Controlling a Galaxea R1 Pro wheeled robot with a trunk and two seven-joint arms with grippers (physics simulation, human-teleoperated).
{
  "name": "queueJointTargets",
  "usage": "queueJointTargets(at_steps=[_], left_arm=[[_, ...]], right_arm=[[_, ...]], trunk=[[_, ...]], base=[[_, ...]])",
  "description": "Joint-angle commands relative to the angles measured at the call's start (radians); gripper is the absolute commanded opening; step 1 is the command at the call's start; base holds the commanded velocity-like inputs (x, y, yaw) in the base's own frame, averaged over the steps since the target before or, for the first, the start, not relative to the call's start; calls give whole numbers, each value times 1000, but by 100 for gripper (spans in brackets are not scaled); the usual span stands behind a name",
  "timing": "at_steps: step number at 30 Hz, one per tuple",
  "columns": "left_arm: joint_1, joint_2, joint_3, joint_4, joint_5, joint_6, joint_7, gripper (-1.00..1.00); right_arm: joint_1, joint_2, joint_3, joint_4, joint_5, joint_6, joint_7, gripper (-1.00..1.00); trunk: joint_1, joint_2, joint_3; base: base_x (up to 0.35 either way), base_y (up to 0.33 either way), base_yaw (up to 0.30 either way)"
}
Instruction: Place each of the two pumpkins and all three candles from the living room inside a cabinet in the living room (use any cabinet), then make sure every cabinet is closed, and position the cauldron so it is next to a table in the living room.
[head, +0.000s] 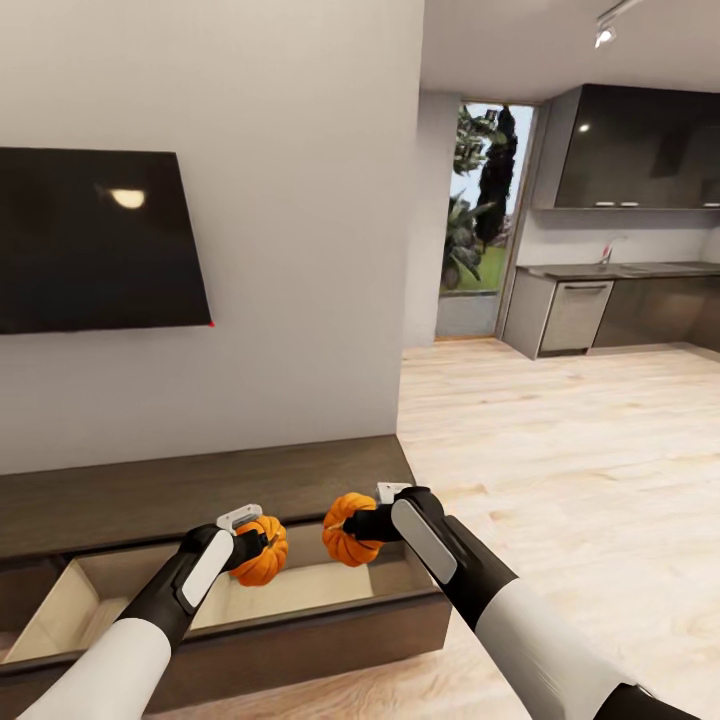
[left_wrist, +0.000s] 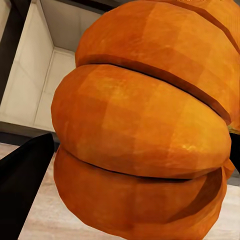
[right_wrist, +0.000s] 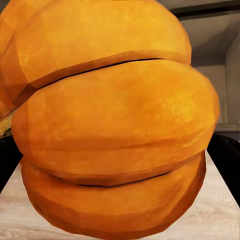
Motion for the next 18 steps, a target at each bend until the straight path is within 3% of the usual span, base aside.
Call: queueJointTargets(at_steps=[1, 18], left_arm=[[-1, 1, -6, -2, 9, 2, 12, -100], [-1, 1, -4, -3, 12, 6, 10, -100]], right_arm=[[-1, -1, 2, -1, -11, 0, -12, -100], [-1, -1, 2, -1, -11, 0, -12, -100]], trunk=[[4, -8, -4], [69, -127, -58]], base=[[0, 0, 0], [0, 0, 0]])
